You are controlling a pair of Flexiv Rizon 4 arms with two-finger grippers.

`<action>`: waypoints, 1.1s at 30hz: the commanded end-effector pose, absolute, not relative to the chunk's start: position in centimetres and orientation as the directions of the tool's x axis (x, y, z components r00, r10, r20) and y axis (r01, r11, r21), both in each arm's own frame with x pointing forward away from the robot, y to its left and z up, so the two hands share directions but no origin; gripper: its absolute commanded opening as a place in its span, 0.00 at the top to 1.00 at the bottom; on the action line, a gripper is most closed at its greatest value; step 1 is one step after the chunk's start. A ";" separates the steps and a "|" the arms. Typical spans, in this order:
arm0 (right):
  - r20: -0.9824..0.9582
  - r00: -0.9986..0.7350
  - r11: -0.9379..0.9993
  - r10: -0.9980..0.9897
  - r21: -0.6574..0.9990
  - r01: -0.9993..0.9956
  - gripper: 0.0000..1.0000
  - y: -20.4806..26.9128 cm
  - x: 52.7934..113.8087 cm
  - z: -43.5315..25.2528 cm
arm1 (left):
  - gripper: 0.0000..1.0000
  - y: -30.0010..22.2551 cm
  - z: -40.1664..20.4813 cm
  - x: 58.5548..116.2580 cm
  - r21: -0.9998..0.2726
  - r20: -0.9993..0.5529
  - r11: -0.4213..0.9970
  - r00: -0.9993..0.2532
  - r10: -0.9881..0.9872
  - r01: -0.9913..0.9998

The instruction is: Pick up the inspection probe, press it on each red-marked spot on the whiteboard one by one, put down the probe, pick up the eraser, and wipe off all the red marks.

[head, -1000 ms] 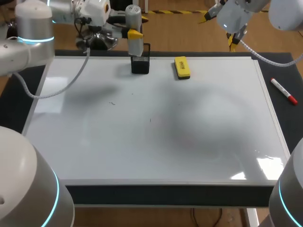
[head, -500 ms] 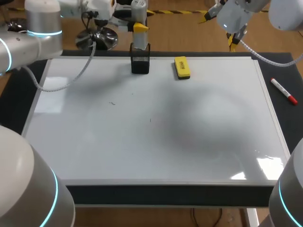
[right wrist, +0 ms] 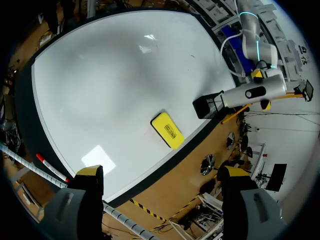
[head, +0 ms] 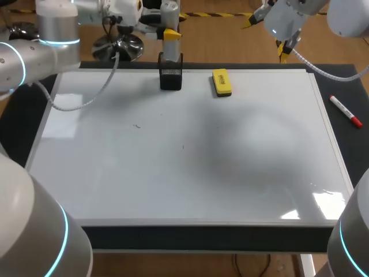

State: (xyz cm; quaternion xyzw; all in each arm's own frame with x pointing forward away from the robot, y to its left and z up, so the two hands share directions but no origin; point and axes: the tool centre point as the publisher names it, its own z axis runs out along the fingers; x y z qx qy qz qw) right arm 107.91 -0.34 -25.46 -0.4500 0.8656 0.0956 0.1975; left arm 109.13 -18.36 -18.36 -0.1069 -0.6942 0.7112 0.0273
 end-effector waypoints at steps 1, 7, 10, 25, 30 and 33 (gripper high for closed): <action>-0.421 -0.517 0.576 -0.745 -0.015 -0.817 0.00 -0.4 107.9 -25.3 | 1.00 -17.9 -19.1 109.9 -0.994 -0.107 -0.046 -0.974 0.198 0.100; -0.421 -0.517 0.576 -0.745 -0.015 -0.817 0.00 -0.4 107.9 -25.3 | 1.00 -17.4 -19.8 110.3 -0.995 -0.095 -0.051 -0.978 0.186 0.087; -0.421 -0.517 0.576 -0.745 -0.015 -0.817 0.00 -0.4 107.9 -25.3 | 1.00 -17.3 -20.2 110.6 -0.995 -0.089 -0.056 -0.979 0.183 0.080; -0.421 -0.517 0.576 -0.745 -0.015 -0.817 0.00 -0.4 107.9 -25.3 | 1.00 -17.8 -21.6 111.3 -0.995 -0.068 -0.077 -0.984 0.165 0.056; -0.421 -0.517 0.576 -0.745 -0.015 -0.817 0.00 -0.4 107.9 -25.3 | 1.00 -17.9 -22.2 111.2 -0.996 -0.054 -0.080 -0.987 0.151 0.043; -0.421 -0.517 0.576 -0.745 -0.015 -0.817 0.00 -0.4 107.9 -25.3 | 1.00 -17.9 -22.7 111.2 -0.996 -0.046 -0.084 -0.988 0.145 0.034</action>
